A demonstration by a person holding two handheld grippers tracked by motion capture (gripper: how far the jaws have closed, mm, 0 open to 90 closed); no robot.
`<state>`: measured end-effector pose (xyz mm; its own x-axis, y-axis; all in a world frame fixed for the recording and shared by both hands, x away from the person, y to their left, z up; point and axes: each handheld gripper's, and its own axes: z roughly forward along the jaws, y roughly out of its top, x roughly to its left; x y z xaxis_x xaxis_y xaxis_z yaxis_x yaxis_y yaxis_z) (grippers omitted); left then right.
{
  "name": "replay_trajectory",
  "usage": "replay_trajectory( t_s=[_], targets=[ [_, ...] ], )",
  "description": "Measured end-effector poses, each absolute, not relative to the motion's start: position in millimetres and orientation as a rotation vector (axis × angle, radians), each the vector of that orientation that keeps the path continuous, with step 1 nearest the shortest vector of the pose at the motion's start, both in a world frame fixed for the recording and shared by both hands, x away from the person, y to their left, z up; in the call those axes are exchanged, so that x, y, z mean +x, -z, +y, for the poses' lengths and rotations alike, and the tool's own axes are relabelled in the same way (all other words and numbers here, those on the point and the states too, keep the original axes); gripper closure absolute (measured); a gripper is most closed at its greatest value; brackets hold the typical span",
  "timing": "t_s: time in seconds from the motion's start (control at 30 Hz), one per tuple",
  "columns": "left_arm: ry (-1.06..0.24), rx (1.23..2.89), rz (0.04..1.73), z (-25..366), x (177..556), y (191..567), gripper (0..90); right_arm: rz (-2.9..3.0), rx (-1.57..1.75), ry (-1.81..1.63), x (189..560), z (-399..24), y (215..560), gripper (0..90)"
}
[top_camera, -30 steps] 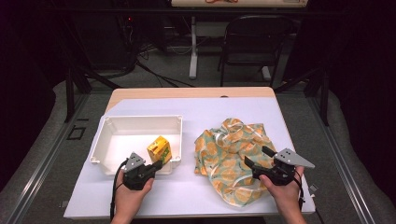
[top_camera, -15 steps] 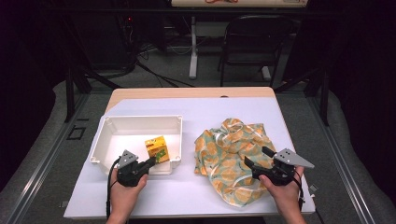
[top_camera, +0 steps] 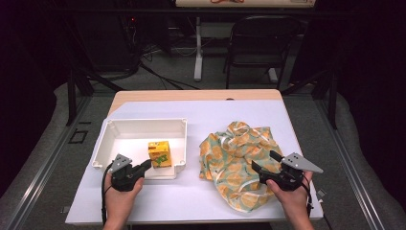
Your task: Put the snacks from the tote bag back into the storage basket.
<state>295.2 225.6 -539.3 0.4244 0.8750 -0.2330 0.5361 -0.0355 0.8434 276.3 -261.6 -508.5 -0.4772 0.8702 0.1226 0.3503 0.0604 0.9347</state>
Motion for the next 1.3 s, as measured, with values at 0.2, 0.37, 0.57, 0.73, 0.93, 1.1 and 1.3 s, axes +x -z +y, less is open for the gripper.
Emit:
replay_trajectory(
  t_s=[0.2, 0.37, 0.57, 0.73, 0.93, 1.1, 1.3],
  targets=[
    [-0.441, 1.651, 1.324, 239, 304, 545, 90.0, 1.867, 1.206, -1.421, 277, -261, 509, 17.2],
    [-0.443, 1.647, 1.327, 234, 311, 547, 90.0, 1.870, 1.210, -1.419, 277, -260, 509, 17.3],
    [-0.434, 1.658, 1.310, 227, 316, 548, 90.0, 1.868, 1.214, -1.419, 276, -260, 510, 17.4],
    [-0.427, 1.650, 1.310, 226, 319, 548, 90.0, 1.867, 1.218, -1.411, 275, -263, 510, 17.4],
    [-0.427, 1.666, 1.296, 221, 321, 548, 90.0, 1.859, 1.222, -1.405, 272, -266, 510, 17.4],
    [-0.423, 1.660, 1.297, 221, 323, 548, 90.0, 1.855, 1.219, -1.401, 270, -268, 510, 17.4],
    [-0.419, 1.664, 1.298, 220, 324, 548, 90.0, 1.852, 1.227, -1.394, 269, -269, 511, 17.4]
  ],
)
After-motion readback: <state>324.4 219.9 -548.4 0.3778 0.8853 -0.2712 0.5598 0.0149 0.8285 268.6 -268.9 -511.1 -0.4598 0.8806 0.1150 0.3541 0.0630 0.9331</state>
